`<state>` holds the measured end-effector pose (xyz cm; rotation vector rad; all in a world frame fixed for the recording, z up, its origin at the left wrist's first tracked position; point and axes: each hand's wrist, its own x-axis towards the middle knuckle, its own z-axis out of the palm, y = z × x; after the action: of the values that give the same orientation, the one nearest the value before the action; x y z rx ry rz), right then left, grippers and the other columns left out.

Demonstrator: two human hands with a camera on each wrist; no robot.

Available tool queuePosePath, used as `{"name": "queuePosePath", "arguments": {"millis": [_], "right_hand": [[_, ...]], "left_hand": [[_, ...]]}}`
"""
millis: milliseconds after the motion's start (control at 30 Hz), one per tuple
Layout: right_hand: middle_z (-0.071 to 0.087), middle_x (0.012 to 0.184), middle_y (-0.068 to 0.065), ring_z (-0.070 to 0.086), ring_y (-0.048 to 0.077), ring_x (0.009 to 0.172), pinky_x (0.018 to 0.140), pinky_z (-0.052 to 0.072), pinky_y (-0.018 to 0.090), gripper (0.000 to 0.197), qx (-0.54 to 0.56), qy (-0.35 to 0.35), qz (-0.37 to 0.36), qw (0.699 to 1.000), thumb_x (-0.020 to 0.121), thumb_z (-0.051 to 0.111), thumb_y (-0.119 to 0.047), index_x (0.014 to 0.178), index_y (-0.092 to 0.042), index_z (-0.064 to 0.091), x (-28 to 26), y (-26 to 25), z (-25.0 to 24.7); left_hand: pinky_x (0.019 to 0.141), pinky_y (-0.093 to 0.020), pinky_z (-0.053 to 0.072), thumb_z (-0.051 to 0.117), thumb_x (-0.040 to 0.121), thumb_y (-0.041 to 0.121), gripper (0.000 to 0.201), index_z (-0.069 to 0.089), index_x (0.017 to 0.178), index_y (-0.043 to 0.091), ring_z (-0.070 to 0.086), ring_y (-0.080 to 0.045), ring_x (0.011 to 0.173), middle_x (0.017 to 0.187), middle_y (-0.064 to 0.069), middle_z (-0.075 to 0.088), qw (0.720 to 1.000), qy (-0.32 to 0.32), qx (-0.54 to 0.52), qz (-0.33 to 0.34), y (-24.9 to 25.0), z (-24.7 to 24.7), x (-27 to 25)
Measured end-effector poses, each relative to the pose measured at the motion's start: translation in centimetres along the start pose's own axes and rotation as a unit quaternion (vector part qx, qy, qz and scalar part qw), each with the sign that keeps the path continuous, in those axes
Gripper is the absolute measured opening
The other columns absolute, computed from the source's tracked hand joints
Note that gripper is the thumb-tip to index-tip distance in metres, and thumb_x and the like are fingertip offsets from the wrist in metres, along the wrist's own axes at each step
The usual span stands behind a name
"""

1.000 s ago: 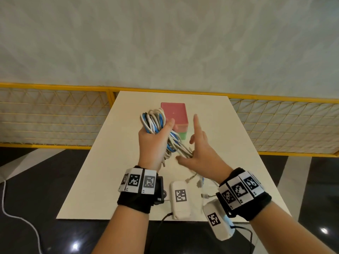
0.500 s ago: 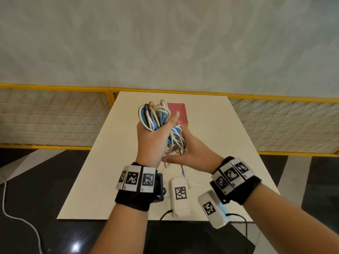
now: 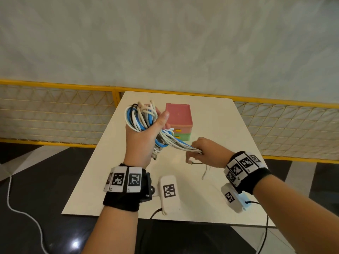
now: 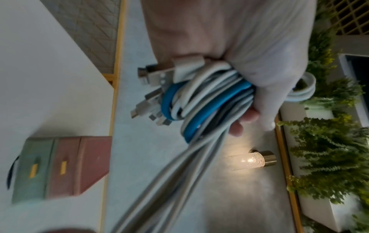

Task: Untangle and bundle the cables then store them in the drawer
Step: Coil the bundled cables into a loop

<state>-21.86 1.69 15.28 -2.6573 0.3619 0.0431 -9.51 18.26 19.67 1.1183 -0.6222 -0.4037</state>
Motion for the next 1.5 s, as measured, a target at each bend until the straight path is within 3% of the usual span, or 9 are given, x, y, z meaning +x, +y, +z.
{"name": "queuePosePath", "arguments": {"millis": [133, 300, 567, 700, 867, 1000, 1133, 1233, 1500], "right_hand": [[0.070, 0.087, 0.002, 0.064, 0.022, 0.083, 0.074, 0.048, 0.033, 0.018, -0.066, 0.010, 0.086, 0.994, 0.090, 0.054, -0.015, 0.097, -0.018, 0.070, -0.2, 1.0, -1.6], [0.068, 0.089, -0.007, 0.064, 0.020, 0.087, 0.065, 0.038, 0.026, 0.021, -0.244, 0.139, 0.111, 0.953, 0.086, 0.051, -0.022, 0.100, -0.032, 0.063, -0.1, -0.7, -4.6], [0.033, 0.055, -0.008, 0.034, 0.014, 0.045, 0.047, 0.026, 0.025, 0.047, -0.356, 0.110, 0.080, 0.925, 0.092, 0.049, -0.028, 0.135, -0.017, 0.035, 1.1, -5.8, -6.0], [0.038, 0.054, -0.010, 0.041, 0.013, 0.047, 0.043, 0.029, 0.025, 0.081, -0.254, 0.123, 0.039, 0.959, 0.086, 0.057, -0.017, 0.150, -0.024, 0.008, 1.5, -6.2, -5.8], [0.059, 0.071, 0.000, 0.058, 0.016, 0.063, 0.061, 0.050, 0.025, 0.097, 0.032, 0.049, -0.026, 0.998, 0.078, 0.068, -0.003, 0.149, -0.031, 0.008, 1.5, -5.2, -5.9], [0.061, 0.093, -0.002, 0.057, 0.015, 0.081, 0.071, 0.047, 0.026, 0.031, -0.054, 0.038, -0.018, 0.998, 0.089, 0.061, -0.018, 0.119, -0.017, 0.055, 0.7, -3.7, -6.8], [0.058, 0.079, -0.007, 0.057, 0.006, 0.070, 0.066, 0.044, 0.022, 0.005, 0.016, 0.059, 0.004, 0.998, 0.096, 0.052, -0.023, 0.091, -0.025, 0.052, -0.2, -2.6, -6.4], [0.054, 0.074, -0.008, 0.053, 0.005, 0.059, 0.061, 0.049, 0.021, 0.008, 0.148, 0.096, 0.028, 0.984, 0.097, 0.047, -0.022, 0.094, -0.026, 0.054, -0.2, -3.1, -5.1], [0.057, 0.092, 0.013, 0.049, 0.025, 0.083, 0.077, 0.041, 0.044, 0.044, 0.413, 0.110, 0.066, 0.901, 0.084, 0.035, -0.034, 0.100, 0.000, 0.057, 1.5, -5.2, -2.7]], "left_hand": [[0.072, -0.036, 0.053, 0.074, 0.084, 0.022, 0.019, 0.067, 0.067, 0.022, 0.062, -0.021, 0.061, 0.059, -0.001, 0.063, 0.990, -0.091, 0.103, 0.003, 0.1, -0.5, -0.2], [0.065, -0.033, 0.053, 0.076, 0.083, 0.021, 0.025, 0.067, 0.072, 0.000, 0.059, -0.021, 0.054, 0.059, -0.019, 0.063, 0.976, -0.136, 0.152, -0.077, -1.2, -0.2, -0.3], [0.069, -0.020, 0.055, 0.085, 0.071, 0.026, 0.039, 0.069, 0.103, 0.011, 0.071, -0.010, 0.076, 0.084, 0.001, 0.074, 0.972, -0.131, 0.152, -0.125, -3.3, 2.6, -0.7], [0.073, -0.017, 0.054, 0.087, 0.068, 0.022, 0.052, 0.063, 0.111, 0.008, 0.069, -0.004, 0.081, 0.090, 0.003, 0.072, 0.971, -0.133, 0.147, -0.137, -4.1, 2.6, -0.5], [0.057, -0.014, 0.049, 0.077, 0.077, 0.001, 0.015, 0.064, 0.083, 0.006, 0.057, -0.001, 0.054, 0.065, 0.000, 0.063, 0.977, -0.093, 0.148, -0.120, -4.1, 2.3, -0.5], [0.060, -0.023, 0.054, 0.077, 0.080, 0.009, 0.014, 0.069, 0.083, -0.003, 0.064, -0.017, 0.063, 0.071, -0.020, 0.069, 0.982, -0.051, 0.148, -0.107, -4.3, 1.5, -0.4], [0.064, -0.028, 0.056, 0.077, 0.081, 0.015, 0.020, 0.071, 0.088, -0.003, 0.065, -0.019, 0.064, 0.075, -0.021, 0.070, 0.985, -0.026, 0.127, -0.112, -4.4, 1.5, -0.4], [0.061, -0.024, 0.056, 0.078, 0.081, 0.019, 0.024, 0.070, 0.089, -0.002, 0.064, -0.019, 0.064, 0.076, -0.020, 0.069, 0.988, 0.004, 0.091, -0.124, -4.5, 2.1, -0.3], [0.062, -0.015, 0.054, 0.080, 0.078, 0.015, 0.026, 0.071, 0.102, 0.010, 0.071, -0.006, 0.074, 0.084, 0.000, 0.074, 0.989, 0.033, 0.039, -0.140, -4.4, 3.2, -0.3]]}}
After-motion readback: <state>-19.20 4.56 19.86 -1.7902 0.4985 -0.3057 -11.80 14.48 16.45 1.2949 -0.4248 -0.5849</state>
